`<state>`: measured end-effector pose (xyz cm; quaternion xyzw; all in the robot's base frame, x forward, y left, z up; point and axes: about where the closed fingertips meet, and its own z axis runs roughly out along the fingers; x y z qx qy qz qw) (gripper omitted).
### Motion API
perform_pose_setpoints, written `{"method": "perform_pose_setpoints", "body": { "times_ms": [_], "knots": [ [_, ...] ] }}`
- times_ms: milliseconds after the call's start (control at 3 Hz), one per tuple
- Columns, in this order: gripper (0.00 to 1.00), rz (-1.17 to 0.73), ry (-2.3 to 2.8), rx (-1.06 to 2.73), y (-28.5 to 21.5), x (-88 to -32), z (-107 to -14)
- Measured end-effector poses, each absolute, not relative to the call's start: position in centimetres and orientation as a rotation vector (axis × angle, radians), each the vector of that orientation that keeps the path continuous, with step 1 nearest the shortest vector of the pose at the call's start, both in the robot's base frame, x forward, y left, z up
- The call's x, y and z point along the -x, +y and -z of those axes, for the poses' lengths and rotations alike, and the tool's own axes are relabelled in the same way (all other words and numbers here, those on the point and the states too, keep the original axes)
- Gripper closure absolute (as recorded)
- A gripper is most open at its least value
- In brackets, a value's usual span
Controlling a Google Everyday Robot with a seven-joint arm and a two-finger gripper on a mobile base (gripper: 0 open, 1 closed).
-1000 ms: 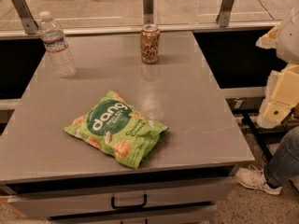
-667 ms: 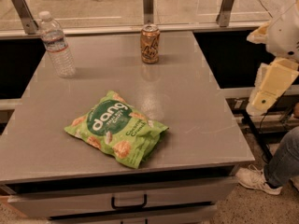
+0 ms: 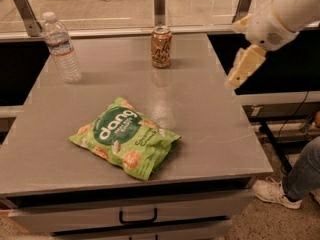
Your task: Knock orange can over
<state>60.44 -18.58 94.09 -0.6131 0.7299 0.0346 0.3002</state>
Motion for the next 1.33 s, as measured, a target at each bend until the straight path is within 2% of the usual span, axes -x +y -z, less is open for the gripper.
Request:
{"method": "perform_pose_setpoints", "body": {
  "times_ms": [333,667,1333],
  "knots": [
    [0.00,-0.212,1.852,1.561,-15.0,-66.5,-92.4],
    [0.00,-0.371,1.809,1.501,-11.1,-70.3,-90.5],
    [0.00,-0.663,1.751,1.403,-4.5,-73.2,-88.2]
  ]
}}
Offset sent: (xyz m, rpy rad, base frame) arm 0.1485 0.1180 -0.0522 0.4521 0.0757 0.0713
